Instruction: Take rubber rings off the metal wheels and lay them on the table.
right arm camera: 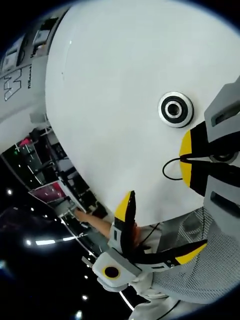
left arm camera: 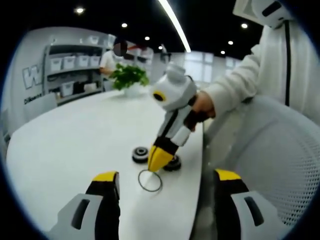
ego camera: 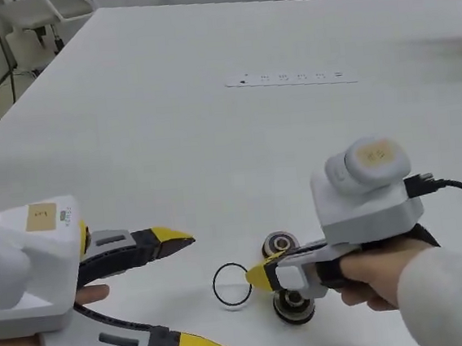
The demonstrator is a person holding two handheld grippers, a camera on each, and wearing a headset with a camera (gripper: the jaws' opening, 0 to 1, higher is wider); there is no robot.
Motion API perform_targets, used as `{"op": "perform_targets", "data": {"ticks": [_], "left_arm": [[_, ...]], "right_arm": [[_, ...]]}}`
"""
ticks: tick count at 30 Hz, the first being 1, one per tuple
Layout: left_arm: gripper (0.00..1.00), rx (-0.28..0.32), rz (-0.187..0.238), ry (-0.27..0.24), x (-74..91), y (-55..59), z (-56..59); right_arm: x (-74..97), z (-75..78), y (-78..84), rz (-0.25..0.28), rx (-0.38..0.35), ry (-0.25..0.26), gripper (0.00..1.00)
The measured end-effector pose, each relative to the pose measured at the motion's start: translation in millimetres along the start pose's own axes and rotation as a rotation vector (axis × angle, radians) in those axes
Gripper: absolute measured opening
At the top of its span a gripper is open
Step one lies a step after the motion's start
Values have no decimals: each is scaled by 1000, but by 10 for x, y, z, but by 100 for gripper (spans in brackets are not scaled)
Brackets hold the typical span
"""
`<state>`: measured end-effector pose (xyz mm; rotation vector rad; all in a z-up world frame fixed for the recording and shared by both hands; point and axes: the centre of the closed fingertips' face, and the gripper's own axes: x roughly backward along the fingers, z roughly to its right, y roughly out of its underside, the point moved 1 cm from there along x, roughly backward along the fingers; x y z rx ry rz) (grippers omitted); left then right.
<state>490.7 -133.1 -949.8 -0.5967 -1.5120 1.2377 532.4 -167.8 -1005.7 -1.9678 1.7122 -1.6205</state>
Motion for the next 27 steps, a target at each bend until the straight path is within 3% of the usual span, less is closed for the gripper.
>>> {"op": "perform_targets", "data": {"ticks": [17,27], "left_arm": [[70,-9,4,14,0,-6,22],[69,-12,10,21,-6,-18,33]], "right_arm": [[5,46,51,-24,53,17,6],[197,-29,-86,27,88,-15,6]]}}
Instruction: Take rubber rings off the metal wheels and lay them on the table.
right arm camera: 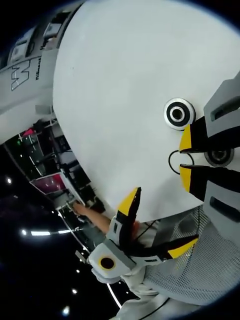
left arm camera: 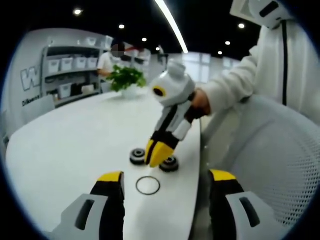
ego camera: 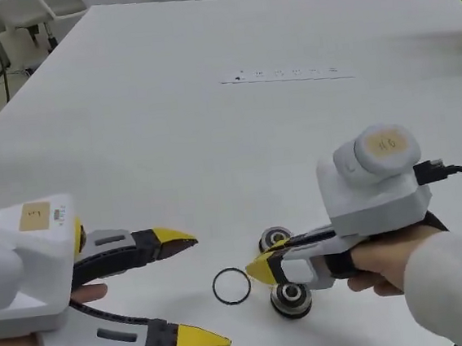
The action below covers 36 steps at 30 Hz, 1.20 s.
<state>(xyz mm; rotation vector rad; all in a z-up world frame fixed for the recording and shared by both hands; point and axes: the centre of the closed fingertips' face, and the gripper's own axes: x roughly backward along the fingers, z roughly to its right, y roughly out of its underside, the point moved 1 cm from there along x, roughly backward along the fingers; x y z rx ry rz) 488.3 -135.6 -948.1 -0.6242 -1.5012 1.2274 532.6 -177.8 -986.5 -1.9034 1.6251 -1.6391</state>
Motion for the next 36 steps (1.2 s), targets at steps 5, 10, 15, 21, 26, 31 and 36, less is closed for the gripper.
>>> {"op": "perform_targets", "data": {"ticks": [5,10,15,21,26,31,36], "left_arm": [[68,-1,4,2,0,-9,3],[66,-1,15,7,0,-30,13],[65,0,17,7,1,-35,12],[64,2,9,12,-5,-23,20],[64,5,6,12,-5,-17,20],[63,7,11,6,2,-26,11],[62,2,5,1,8,-28,5]], "right_arm": [[96,-55,-61,6,104,-8,8],[229,-73,-118,16,177,13,8],[417,-48,-163,54,190,14,10],[647,44,-140,85,210,30,12],[760,144,-97,87,199,50,16],[775,160,-31,89,200,27,19],[682,181,84,45,218,1,21]]}}
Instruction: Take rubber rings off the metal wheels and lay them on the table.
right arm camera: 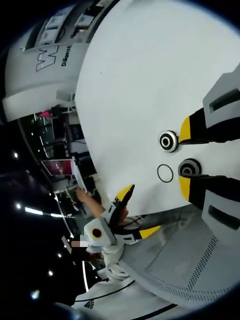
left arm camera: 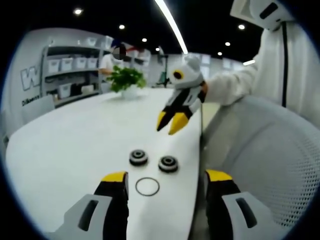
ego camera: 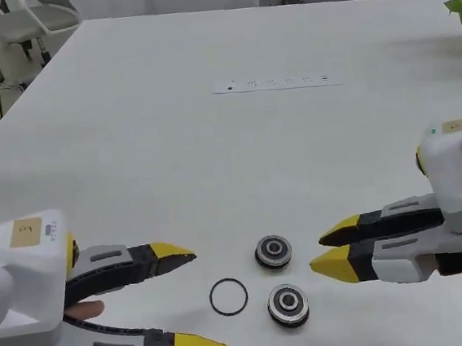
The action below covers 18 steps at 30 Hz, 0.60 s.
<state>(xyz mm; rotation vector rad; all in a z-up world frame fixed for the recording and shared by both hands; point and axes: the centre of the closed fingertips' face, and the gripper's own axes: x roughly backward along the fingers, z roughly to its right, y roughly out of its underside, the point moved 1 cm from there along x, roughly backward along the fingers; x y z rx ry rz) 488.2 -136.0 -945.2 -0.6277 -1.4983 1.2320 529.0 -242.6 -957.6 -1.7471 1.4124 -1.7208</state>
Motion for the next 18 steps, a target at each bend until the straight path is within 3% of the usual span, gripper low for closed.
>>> {"op": "perform_targets", "data": {"ticks": [6,12,18], "left_arm": [[62,11,32,-1,15,-124,4],[60,-17,120,13,37,-525,66],[60,-86,107,29,10,-747,127]], "right_arm": [[-66,4,173,-56,5,-26,22],[-101,-18,263,-95,19,-40,23],[-150,-73,324,-121,33,-64,23]]}}
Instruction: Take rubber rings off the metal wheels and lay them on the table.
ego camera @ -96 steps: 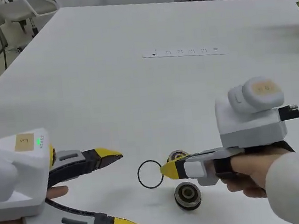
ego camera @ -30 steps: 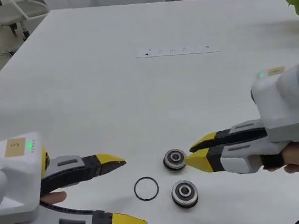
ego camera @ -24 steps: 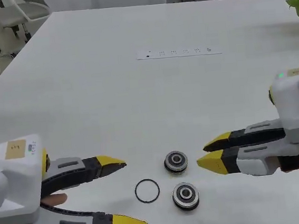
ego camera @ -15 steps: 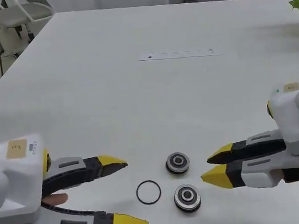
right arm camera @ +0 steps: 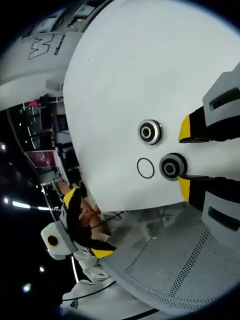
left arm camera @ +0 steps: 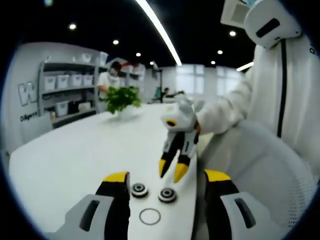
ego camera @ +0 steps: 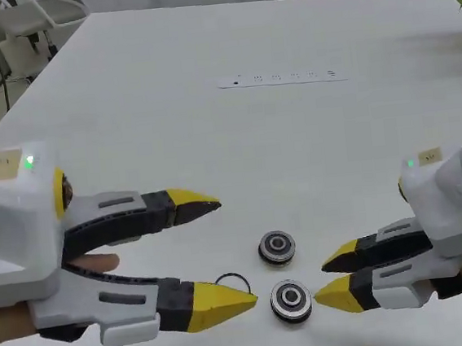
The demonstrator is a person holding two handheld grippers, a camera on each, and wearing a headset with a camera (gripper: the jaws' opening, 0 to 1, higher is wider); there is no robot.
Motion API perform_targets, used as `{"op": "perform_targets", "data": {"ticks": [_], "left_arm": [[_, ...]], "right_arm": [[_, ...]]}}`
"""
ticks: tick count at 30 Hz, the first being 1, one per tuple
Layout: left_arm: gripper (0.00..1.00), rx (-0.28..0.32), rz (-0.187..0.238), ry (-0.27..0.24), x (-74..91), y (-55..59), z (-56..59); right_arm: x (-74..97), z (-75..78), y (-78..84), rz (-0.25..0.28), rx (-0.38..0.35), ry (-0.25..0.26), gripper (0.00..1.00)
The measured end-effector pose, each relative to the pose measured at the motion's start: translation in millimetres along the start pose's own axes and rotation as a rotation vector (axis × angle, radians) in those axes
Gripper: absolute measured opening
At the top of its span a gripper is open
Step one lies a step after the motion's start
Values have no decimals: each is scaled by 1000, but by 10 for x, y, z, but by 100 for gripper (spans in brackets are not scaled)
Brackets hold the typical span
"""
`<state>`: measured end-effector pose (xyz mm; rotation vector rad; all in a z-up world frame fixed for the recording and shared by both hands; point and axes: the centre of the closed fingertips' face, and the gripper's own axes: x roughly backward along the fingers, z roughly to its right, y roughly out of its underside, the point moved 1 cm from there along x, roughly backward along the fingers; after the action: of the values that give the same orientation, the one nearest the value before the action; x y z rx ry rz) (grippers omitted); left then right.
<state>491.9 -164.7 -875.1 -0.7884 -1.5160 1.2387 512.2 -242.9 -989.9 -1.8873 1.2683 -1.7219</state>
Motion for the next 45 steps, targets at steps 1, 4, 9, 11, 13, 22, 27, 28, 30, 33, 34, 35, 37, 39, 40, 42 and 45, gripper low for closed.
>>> {"op": "perform_targets", "data": {"ticks": [1,4,9,11,13,22,27,28,30,33,34,35,37,39,40,42,45], "left_arm": [[60,-4,-16,9,-32,-10,14],[60,-34,-49,28,-125,-19,58],[57,-89,-97,49,-276,-9,87],[56,-96,-95,43,-358,11,59],[57,-97,-104,49,-416,63,43],[52,-41,-137,39,-594,376,-103],[45,-25,-161,69,-684,536,-58],[44,-28,-158,76,-701,548,-41],[41,-37,-169,85,-743,591,-21],[35,-40,-188,86,-792,664,-31],[34,-40,-204,78,-812,724,-51],[32,-41,-218,79,-818,768,-54],[30,-40,-239,81,-833,854,-49],[29,-34,-258,88,-842,907,-25],[28,-37,-260,93,-844,918,-14],[26,-48,-271,89,-854,948,-18],[23,-49,-302,79,-860,1001,-42]], "right_arm": [[-16,-3,17,-6,5,-1,23],[-62,-21,80,-37,32,-6,22],[-92,-43,105,-50,42,-16,23],[-96,-37,99,-48,53,-11,24],[-99,-34,96,-46,51,-10,24],[-119,-20,116,-53,81,0,23],[-155,-43,128,-59,93,-8,23],[-164,-45,136,-63,97,-9,23],[-173,-52,139,-64,99,-14,22],[-187,-60,140,-64,102,-18,22],[-190,-66,143,-67,104,-19,22],[-193,-75,141,-68,110,-20,21],[-197,-82,126,-64,121,-18,21],[-201,-77,117,-63,128,-13,21],[-204,-72,116,-62,128,-12,21],[-208,-72,118,-63,128,-12,20],[-225,-82,143,-74,134,-16,20]]}}
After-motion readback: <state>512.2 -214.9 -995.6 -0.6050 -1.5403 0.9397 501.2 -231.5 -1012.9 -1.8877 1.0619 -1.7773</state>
